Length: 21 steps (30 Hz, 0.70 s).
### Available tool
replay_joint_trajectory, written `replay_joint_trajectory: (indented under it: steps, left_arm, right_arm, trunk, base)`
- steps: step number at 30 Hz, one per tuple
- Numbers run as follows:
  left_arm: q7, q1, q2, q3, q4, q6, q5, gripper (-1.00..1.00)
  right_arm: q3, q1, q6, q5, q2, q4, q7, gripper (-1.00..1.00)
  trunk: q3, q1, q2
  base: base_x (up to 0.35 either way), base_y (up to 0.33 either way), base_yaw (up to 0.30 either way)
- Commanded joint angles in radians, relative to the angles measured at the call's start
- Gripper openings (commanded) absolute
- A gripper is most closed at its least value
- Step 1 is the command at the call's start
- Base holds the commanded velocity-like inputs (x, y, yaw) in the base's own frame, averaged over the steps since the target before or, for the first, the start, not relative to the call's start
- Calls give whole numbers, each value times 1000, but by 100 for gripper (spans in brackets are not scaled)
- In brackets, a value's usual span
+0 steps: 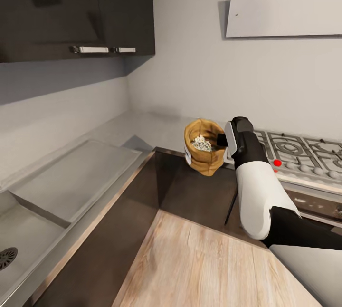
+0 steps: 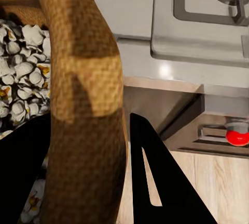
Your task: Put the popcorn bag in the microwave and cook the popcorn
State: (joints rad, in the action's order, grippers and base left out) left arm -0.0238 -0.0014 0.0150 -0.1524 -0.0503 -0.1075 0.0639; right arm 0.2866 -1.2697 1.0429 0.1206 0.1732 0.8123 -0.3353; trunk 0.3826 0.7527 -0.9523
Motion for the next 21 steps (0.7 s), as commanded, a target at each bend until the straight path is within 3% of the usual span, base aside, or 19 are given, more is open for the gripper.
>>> replay_joint_trajectory:
  steps: [1,4,9,17,21]
  left_arm:
    - [-1,0,0,-1,0,-3,7,100]
    - [-1,0,0,-1,0,-3,7,100]
    - [-1,0,0,0,0,-2,6,100]
    - [-1,0,0,2,0,-2,7,100]
    - [-1,0,0,2,-1,-2,6,100]
  right_arm:
    - [4,-1,4,9,1,1,6,-100]
    - [5,6,4,7,1,-8,6,-100]
    - [5,85,4,13,1,-25,1,-100]
    - [8,159,4,14,1,-24,5,-100]
    - [10,173,4,13,1,-24,7,-100]
  trunk:
    - [-1,0,-1]
    - [-5,0,-1]
    - [-13,0,-1]
    - [-26,0,-1]
    - [-33,0,-1]
  base:
    - [0,0,0]
    - [0,0,0]
    - [0,0,-2]
    - [0,0,-60]
    - [0,0,-77]
